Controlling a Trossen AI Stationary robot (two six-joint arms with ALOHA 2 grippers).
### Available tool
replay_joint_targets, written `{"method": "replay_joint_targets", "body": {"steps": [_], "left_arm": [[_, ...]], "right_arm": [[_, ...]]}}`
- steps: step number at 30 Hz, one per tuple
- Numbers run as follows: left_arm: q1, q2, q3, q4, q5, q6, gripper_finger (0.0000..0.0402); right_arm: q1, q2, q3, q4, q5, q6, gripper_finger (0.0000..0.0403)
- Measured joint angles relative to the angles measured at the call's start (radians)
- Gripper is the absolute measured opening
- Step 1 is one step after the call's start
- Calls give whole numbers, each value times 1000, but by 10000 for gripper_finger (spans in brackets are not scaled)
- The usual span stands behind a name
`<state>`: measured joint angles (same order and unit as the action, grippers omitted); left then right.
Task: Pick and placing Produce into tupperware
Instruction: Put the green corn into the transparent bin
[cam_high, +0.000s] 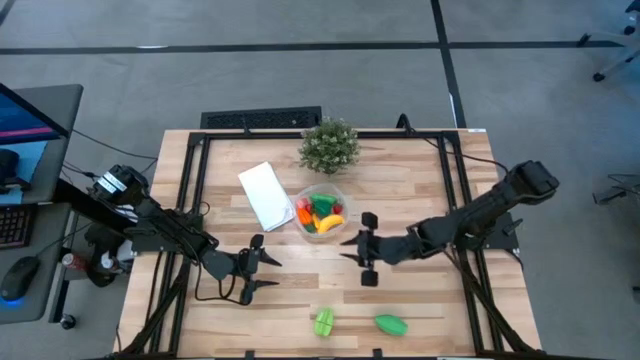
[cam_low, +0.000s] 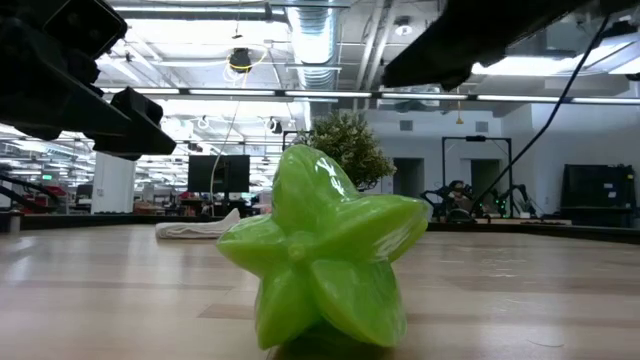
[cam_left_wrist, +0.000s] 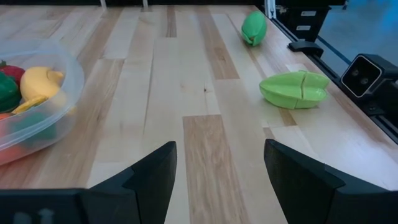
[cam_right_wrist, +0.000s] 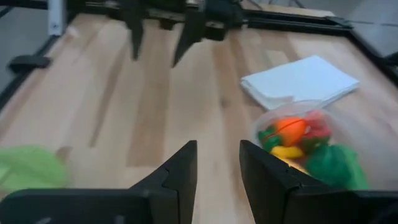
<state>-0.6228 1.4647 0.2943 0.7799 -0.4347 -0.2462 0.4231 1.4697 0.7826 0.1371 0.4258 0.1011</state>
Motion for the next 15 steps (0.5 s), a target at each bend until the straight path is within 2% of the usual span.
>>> {"method": "replay_joint_targets", "body": {"steps": [6, 15], "left_arm": [[0, 0, 0, 25, 6, 0, 233], [-23, 22, 13, 111, 127, 48, 233]], "right_arm": [[94, -19, 0, -107, 1, 94, 113], [246, -9, 0, -198, 24, 306, 113]]}}
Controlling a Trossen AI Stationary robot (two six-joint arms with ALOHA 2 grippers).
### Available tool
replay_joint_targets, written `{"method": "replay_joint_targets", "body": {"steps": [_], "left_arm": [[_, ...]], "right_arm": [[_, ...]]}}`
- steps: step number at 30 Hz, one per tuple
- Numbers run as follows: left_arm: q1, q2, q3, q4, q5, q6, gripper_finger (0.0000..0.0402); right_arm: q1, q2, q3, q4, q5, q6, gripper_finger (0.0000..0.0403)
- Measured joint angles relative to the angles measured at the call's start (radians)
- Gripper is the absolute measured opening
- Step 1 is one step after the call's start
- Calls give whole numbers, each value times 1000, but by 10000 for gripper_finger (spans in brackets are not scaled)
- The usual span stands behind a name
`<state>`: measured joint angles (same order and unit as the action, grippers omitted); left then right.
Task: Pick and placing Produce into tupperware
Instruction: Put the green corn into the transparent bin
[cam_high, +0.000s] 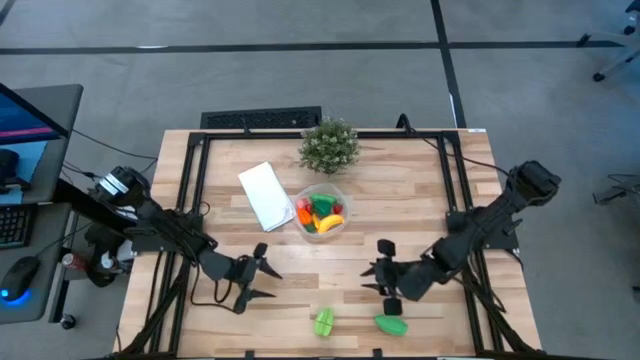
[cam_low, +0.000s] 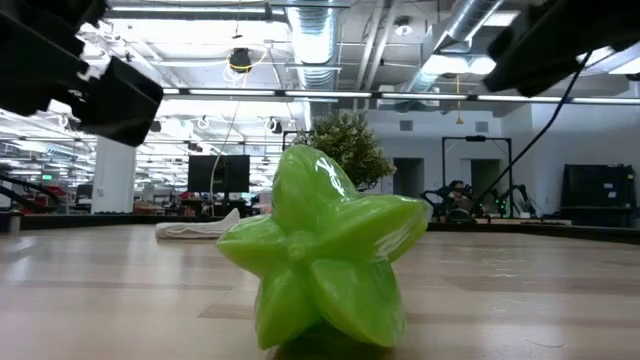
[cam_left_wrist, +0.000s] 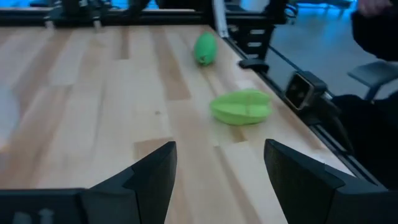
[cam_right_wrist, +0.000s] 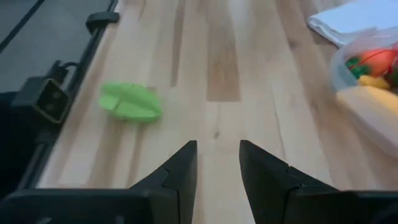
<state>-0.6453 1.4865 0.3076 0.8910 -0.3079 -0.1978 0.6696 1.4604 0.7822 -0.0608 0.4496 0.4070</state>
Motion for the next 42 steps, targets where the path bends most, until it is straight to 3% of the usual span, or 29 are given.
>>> {"method": "replay_joint_targets", "body": {"steps": [14, 19, 26, 35, 42], "left_arm": [[-10, 281, 297, -22, 103, 157, 233], [4, 301, 375, -156, 104, 120, 233], [6, 301, 388, -210, 102, 103, 233], [6, 300, 388, -276, 96, 79, 233], [6, 300, 388, -277, 90, 79, 233]], "right_arm": [[281, 0, 0, -65, 263, 201, 113], [343, 0, 0, -130, 266, 460, 113], [350, 0, 0, -143, 145, 699, 113], [395, 5, 0, -141, 220, 722, 113], [434, 136, 0, -125, 262, 694, 113]]}}
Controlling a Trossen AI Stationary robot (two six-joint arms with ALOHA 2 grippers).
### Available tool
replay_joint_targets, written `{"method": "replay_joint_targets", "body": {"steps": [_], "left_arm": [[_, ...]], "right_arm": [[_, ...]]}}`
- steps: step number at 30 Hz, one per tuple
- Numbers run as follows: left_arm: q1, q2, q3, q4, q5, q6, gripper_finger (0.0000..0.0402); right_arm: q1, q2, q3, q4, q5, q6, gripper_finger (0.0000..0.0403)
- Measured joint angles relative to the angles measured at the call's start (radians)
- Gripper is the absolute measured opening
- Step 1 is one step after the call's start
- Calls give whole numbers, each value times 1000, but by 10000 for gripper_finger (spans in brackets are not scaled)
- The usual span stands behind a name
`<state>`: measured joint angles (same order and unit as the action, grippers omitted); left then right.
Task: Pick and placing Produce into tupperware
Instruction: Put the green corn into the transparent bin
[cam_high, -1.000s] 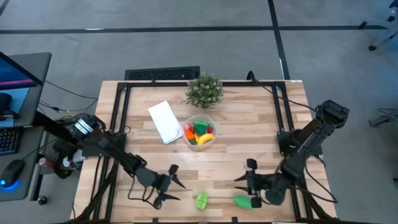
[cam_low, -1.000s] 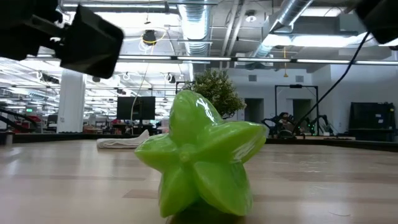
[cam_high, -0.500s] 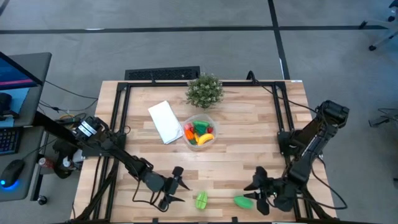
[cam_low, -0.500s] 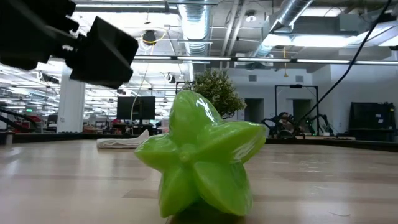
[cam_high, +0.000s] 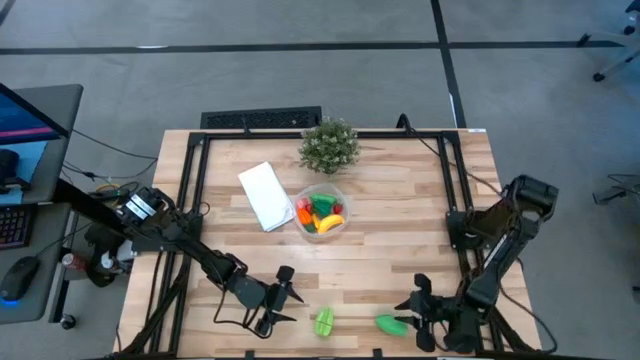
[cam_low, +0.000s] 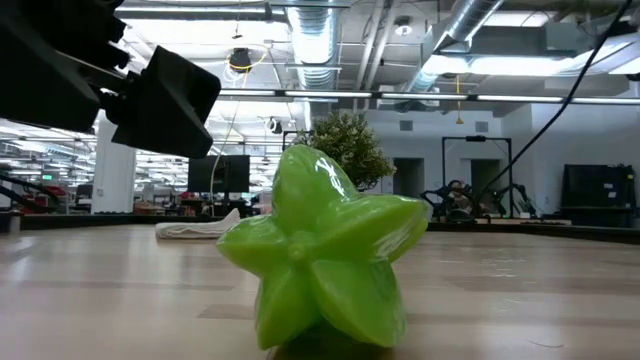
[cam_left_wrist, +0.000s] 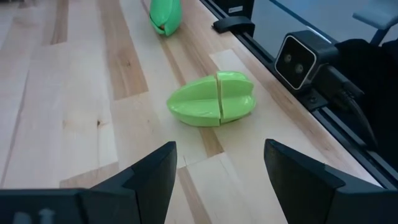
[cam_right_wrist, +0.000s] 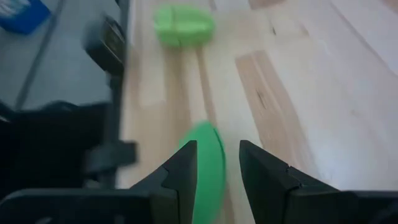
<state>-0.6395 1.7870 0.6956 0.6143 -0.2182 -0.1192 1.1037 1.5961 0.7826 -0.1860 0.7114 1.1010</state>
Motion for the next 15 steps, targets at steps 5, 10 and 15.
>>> {"method": "replay_joint_targets", "body": {"steps": [5, 10, 15], "left_arm": [[0, 0, 0, 0, -23, 0, 233], [6, 0, 0, 2, -34, 8, 233], [23, 0, 0, -3, -30, 11, 233]], "right_arm": [[16, 102, 29, 8, -1, 49, 113], [15, 125, 69, -28, -3, 51, 113], [11, 106, 89, -36, -1, 76, 113]]}}
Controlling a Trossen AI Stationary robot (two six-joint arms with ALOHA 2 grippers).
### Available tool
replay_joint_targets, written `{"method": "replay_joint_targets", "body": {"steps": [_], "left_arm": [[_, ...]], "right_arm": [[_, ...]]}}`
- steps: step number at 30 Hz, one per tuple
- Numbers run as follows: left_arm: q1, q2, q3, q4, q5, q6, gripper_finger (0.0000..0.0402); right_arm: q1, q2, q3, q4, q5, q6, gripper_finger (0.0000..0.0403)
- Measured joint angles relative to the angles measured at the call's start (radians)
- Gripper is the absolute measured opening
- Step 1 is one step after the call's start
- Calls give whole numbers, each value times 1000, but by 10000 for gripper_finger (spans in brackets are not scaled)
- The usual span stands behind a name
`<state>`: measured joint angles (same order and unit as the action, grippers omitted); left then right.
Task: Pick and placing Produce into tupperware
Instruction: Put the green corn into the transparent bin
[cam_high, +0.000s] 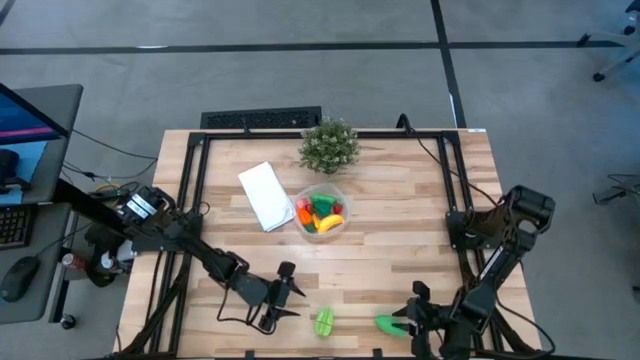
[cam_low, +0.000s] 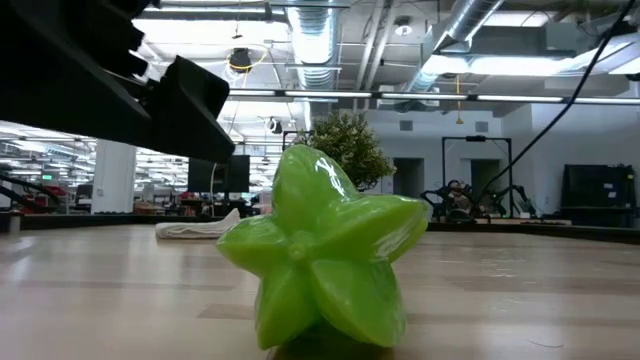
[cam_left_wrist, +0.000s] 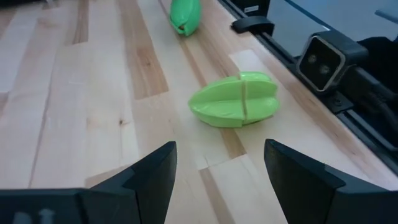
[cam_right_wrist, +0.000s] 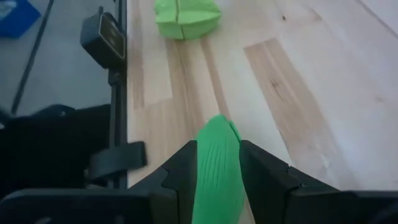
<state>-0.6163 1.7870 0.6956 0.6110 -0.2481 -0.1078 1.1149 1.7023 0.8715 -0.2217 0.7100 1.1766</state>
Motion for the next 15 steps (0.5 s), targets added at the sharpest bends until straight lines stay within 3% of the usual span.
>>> {"method": "replay_joint_targets", "body": {"steps": [5, 15], "left_arm": [[8, 0, 0, -2, 6, 15, 233], [28, 0, 0, -1, 7, 44, 233]], "right_arm": [[-5, 3, 0, -2, -42, 96, 140], [-12, 5, -1, 34, -86, 160, 282]]}}
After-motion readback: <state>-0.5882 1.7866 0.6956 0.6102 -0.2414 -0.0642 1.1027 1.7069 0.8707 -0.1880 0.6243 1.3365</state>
